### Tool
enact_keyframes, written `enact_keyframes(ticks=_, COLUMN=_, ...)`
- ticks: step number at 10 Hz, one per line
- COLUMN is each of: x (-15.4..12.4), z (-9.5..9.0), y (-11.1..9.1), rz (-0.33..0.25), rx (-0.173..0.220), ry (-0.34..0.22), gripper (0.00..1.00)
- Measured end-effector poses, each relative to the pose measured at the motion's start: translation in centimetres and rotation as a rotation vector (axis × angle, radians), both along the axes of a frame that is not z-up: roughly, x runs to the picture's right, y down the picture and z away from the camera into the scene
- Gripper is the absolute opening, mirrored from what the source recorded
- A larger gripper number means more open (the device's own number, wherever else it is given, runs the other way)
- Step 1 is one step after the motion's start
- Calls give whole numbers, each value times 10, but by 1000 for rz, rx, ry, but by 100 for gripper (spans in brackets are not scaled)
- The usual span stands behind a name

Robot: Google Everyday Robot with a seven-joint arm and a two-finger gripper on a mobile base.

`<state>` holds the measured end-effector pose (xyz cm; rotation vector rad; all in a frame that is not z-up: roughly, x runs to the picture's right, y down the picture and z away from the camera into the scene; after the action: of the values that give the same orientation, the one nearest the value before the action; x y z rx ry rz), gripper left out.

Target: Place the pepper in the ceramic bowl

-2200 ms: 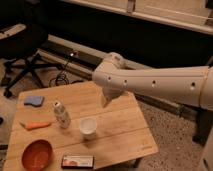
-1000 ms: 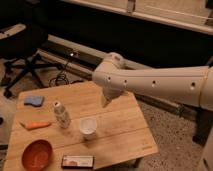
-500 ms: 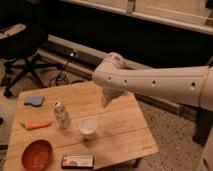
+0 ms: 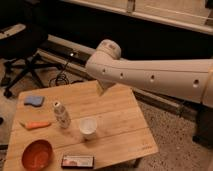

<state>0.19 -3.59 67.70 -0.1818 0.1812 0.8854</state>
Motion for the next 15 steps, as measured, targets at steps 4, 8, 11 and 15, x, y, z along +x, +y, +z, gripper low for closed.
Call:
enact_keyframes(ticks=4, x=-83, z=-22, y=-9, rz=-202, rx=48, ry=-167, gripper=80)
enact_keyframes(ticks=8, x=-162, z=-38, y=10, rz=-407, rx=56, ry=-303, gripper=80)
enact_keyframes(ticks=11, x=-217, z=-35, y=34, rz=-538, rx=32, ry=-385, gripper=80)
enact_keyframes(ticks=15, x=-271, z=-26, y=58, rz=-653, rx=-5, ry=-464, gripper=80)
